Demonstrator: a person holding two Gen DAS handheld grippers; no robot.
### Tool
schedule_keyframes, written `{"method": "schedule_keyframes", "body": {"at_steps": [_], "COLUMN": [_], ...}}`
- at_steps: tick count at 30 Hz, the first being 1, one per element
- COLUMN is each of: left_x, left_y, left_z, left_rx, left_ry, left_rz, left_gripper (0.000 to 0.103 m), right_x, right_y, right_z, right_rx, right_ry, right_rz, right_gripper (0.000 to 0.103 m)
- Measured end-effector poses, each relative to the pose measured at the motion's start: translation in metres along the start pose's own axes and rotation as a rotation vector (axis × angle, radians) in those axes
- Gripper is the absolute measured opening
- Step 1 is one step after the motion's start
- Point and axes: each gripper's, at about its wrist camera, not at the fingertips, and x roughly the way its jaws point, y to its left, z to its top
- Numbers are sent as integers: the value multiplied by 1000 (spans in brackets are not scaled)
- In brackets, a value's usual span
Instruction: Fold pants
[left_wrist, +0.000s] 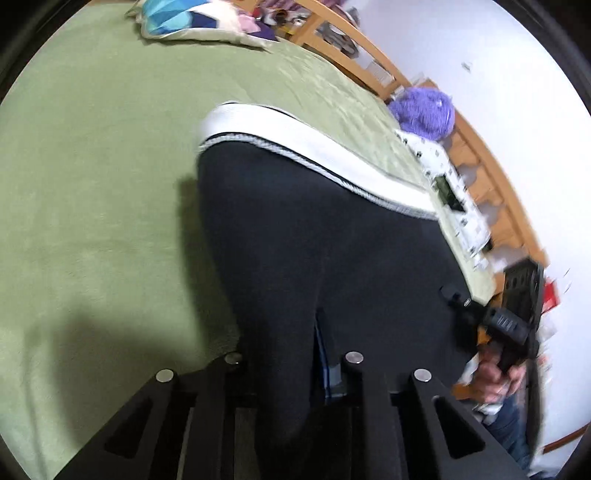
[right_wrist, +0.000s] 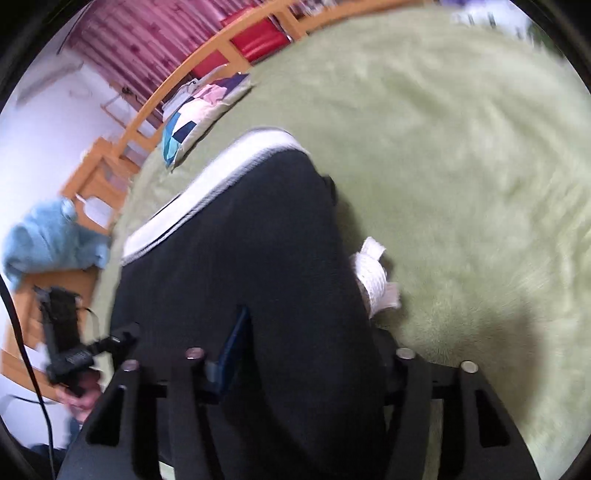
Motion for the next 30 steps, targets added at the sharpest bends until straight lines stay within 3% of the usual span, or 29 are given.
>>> {"method": "schedule_keyframes", "body": {"at_steps": [1,3,4,6,8,11,13,15,17,19,21,24,28,30], "left_x": [-7,-25,-36,-67,-95,-135,-150,-150,-140,-133,-135,-149,-161,-161], "left_y": [3,7,9,21,44,87,109,127,136,133,115,92,68,62], "left_z": [2,4,4,9,17,28,30,29,27,22,14,-3,-24,-42], "left_rx": [-5,9,28,54,28,-5,-4,-21,-48,-32,40,110,155,159], "left_ry": [-3,-30,-46,-88,-108,-121,-124,-91,-51,-20,-48,-96,-122,-111], "left_rz": [-7,-9,8,61,82,145,220,230,226,298,376,402,397,398], "left_gripper": [18,17,17,17,15,15,15,15,26,29,32,55,56,56], "right_x": [-6,-19,-24,-21,-8,16,31,47,53,58,55,26,-18,-20], "right_y": [14,39,51,80,106,144,164,186,197,191,176,166,178,191], "right_z": [-1,-2,-2,-4,-12,-28,-38,-48,-50,-45,-45,-51,-75,-85], "right_rx": [-28,-59,-43,-60,-90,-66,-50,-57,-77,-88,-73,-93,-167,-222], "right_ry": [-11,-41,-46,-40,-23,-7,1,4,-21,20,61,21,-83,-108], "right_rz": [-25,-7,51,50,58,161,217,237,201,132,81,-33,-48,-39], "right_gripper": [47,28,27,26,26,26,26,26,29,34,40,41,39,31]}}
